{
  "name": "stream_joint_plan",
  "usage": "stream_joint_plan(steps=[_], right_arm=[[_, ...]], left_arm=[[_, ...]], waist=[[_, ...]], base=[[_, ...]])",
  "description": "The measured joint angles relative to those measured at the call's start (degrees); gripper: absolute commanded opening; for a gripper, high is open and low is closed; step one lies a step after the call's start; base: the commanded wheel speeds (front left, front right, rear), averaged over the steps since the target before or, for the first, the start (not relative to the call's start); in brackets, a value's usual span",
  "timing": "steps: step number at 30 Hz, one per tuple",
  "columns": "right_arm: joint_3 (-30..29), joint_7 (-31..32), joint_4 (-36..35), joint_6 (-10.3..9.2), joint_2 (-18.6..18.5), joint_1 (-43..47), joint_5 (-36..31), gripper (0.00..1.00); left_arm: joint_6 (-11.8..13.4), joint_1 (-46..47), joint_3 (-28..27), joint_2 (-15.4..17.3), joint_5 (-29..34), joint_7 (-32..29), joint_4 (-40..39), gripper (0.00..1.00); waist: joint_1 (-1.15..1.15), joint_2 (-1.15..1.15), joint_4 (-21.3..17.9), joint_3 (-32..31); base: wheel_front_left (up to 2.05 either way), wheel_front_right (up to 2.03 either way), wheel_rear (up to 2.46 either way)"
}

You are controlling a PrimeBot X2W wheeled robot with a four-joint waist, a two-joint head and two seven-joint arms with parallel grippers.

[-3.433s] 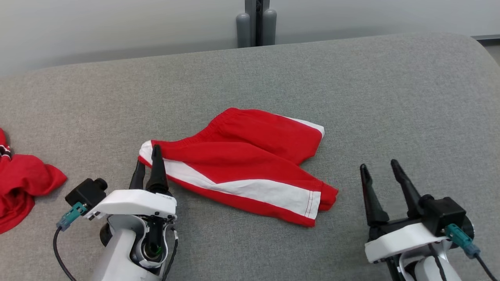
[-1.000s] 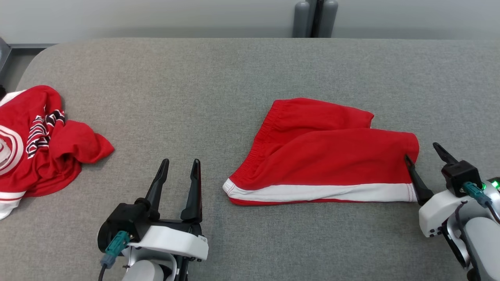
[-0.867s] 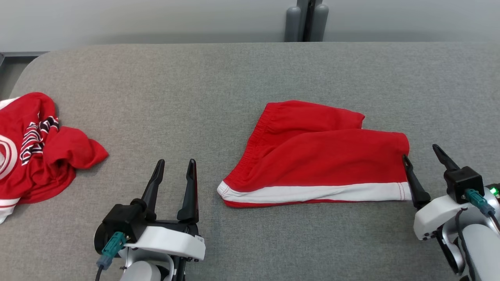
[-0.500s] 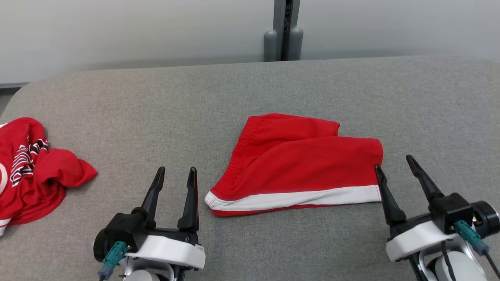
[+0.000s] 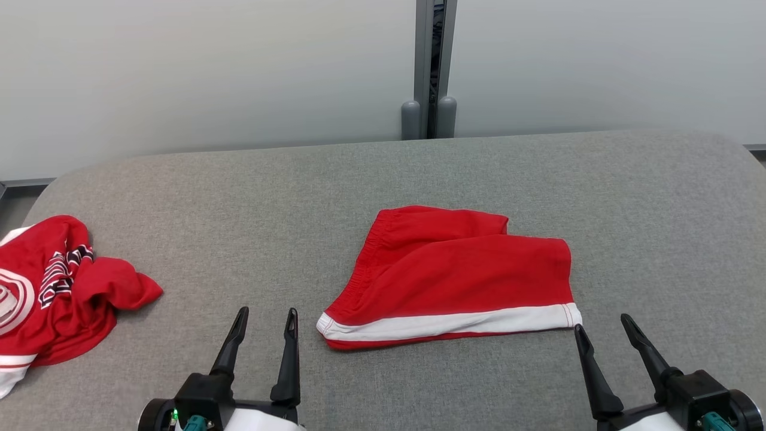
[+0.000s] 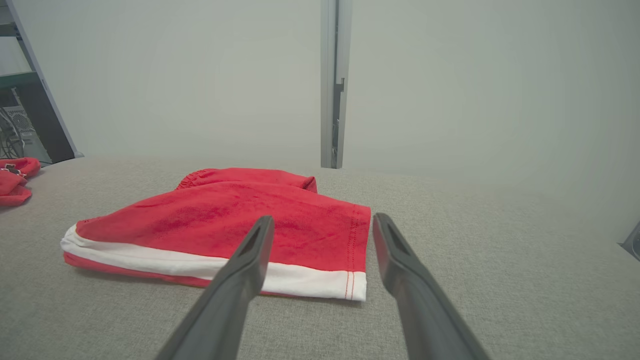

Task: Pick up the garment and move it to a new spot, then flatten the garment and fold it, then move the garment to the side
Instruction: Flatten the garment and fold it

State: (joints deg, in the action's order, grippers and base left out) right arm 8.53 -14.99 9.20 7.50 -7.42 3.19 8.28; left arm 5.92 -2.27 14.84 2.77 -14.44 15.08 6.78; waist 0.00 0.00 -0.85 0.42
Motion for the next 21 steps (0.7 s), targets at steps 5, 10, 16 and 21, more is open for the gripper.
stream_joint_plan(steps=[5,10,16,21], right_arm=[[-0.08,0.0,-0.43,0.0,0.09,1.13,0.85,1.0],[-0.36,0.0,-0.56,0.0,0.08,1.8,1.3,1.0],[-0.36,0.0,-0.47,0.0,0.03,1.83,1.35,1.0],[-0.22,0.0,-0.25,0.0,-0.12,1.83,1.36,1.0]], left_arm=[[-0.41,-1.11,-0.47,0.0,1.02,0.0,1.33,1.0],[-0.38,-1.13,-0.56,0.0,1.33,0.0,1.66,1.0],[-0.38,-1.15,-0.44,0.0,1.32,0.0,2.52,1.0],[-0.38,-1.14,-0.3,0.0,1.33,0.0,3.12,1.0]], waist=[[0.0,0.0,-0.26,-0.87],[0.0,0.0,-0.39,-1.37],[0.0,0.0,-0.39,-1.62],[0.0,0.0,-0.28,-1.71]], base=[[0.0,0.0,0.0],[0.0,0.0,0.0],[0.0,0.0,0.0],[0.0,0.0,0.0]])
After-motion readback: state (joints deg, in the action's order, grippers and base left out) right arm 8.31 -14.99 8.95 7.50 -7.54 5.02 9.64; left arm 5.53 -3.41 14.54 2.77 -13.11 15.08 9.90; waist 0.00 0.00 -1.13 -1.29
